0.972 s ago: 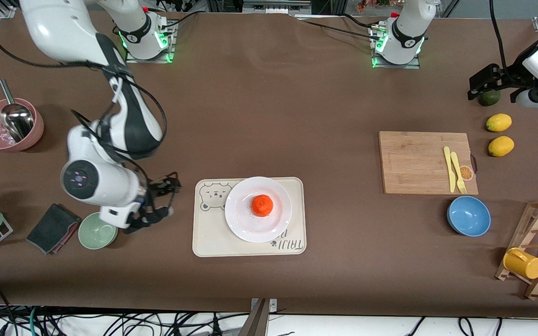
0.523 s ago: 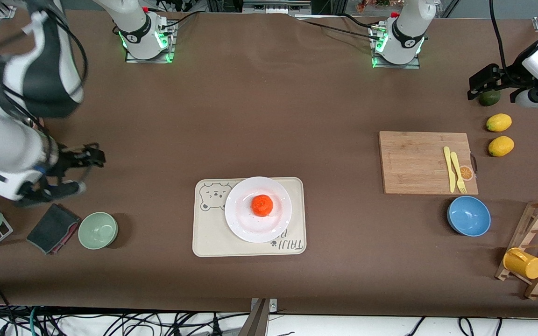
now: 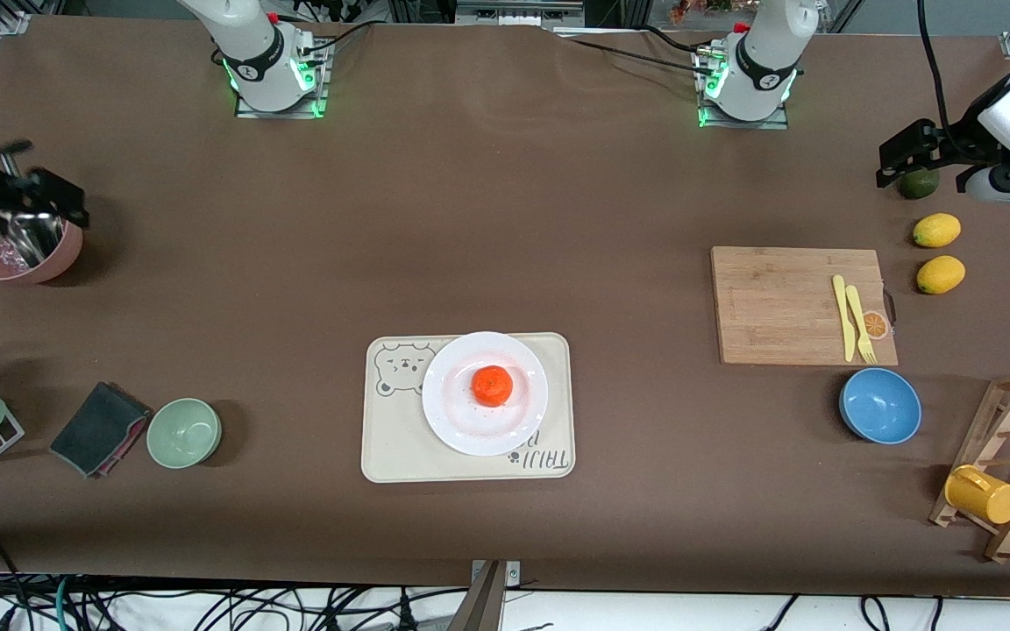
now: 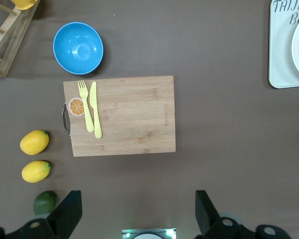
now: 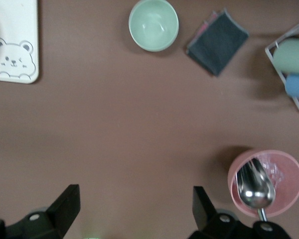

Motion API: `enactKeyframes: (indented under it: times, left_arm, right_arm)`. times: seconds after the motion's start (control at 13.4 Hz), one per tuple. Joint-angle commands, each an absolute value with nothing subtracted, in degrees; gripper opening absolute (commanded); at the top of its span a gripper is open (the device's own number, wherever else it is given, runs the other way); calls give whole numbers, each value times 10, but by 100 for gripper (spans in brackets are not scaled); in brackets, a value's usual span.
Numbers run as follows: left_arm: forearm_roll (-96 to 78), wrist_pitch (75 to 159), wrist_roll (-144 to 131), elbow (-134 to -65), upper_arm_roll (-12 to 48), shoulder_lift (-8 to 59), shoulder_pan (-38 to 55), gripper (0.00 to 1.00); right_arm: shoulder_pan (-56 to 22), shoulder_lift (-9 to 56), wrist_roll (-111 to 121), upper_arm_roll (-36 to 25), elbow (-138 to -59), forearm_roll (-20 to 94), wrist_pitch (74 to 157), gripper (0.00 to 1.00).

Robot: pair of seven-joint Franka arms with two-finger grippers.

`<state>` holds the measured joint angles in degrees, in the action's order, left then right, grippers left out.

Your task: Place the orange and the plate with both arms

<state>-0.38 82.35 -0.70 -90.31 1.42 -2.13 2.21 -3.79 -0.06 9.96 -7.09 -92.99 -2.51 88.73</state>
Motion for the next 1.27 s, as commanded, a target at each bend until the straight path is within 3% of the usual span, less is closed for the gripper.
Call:
enactKeyframes:
  times: [0.0, 0.45, 0.97, 1.2]
  left_arm:
    - [-9, 821, 0, -910, 18, -33, 23, 100]
    - [-9, 821, 0, -910, 17, -33, 22, 100]
    - [-9, 821, 0, -910, 17, -33, 22, 100]
    - [-9, 821, 1, -910, 17, -33, 22, 100]
  right_arm:
    - [-14, -52, 88, -65, -984, -25, 880, 100]
    - [-1, -54, 25, -68, -986, -25, 860, 100]
    - [3, -51, 17, -7, -978, -18, 891, 100]
    - [11, -16, 21, -6, -930, -17, 889, 100]
